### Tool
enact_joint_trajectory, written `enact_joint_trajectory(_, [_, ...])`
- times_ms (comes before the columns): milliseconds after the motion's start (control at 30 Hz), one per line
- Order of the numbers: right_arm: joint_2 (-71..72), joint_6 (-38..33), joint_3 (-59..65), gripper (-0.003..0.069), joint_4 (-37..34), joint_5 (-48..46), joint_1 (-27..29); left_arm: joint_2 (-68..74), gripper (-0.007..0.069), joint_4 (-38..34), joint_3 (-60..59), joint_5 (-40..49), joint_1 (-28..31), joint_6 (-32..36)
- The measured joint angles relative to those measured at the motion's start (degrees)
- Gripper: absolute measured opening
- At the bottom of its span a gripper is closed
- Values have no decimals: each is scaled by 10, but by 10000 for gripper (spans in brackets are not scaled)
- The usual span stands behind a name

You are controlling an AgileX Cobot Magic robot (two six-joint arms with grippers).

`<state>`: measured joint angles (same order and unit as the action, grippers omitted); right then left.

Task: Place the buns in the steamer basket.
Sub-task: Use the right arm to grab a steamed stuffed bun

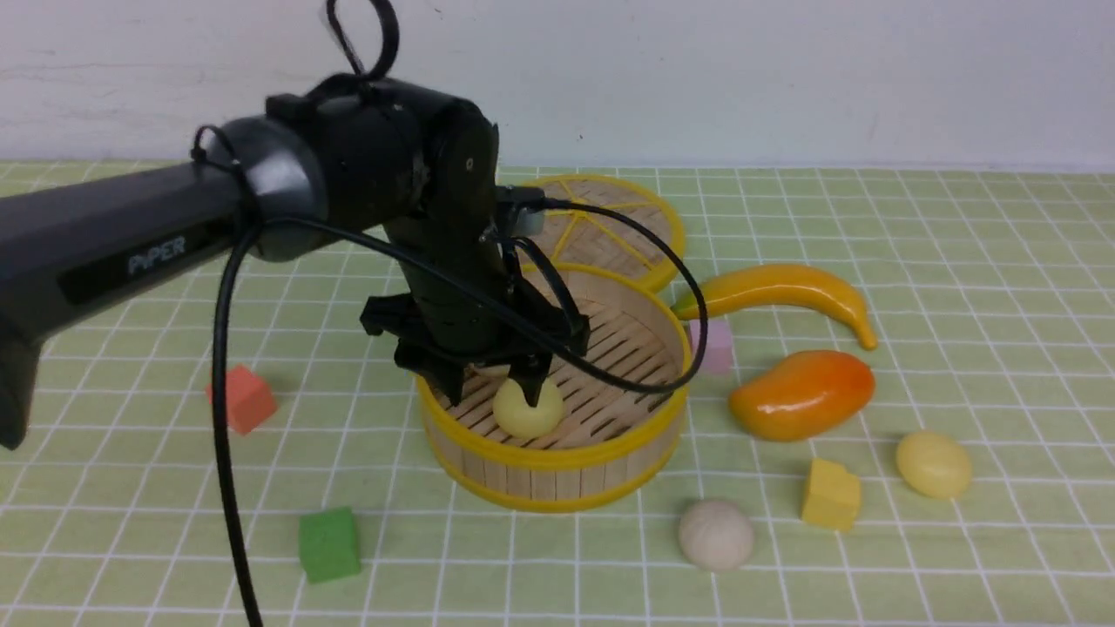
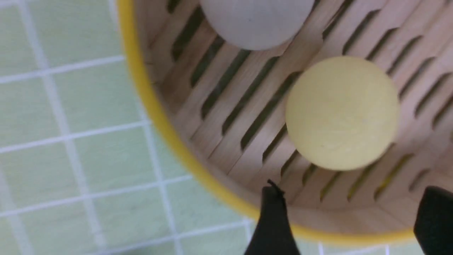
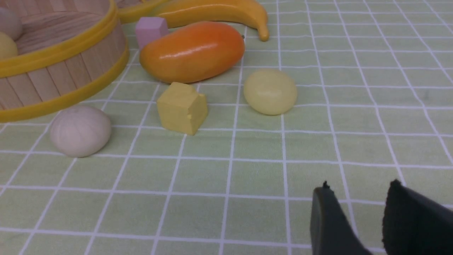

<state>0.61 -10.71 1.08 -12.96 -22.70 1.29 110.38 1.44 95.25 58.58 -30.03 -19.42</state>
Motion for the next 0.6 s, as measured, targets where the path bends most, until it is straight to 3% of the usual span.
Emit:
enact_joint_trajectory(167, [0, 0, 0, 239, 0, 0, 0, -62, 454, 17, 9, 48, 0, 6])
enact_joint_trajectory(300, [0, 0, 0, 239, 0, 0, 0, -146, 335, 19, 9, 112, 0, 11])
enact_joint_trajectory(600, [0, 0, 0, 239, 0, 0, 0, -359, -12, 18, -31, 122, 0, 2])
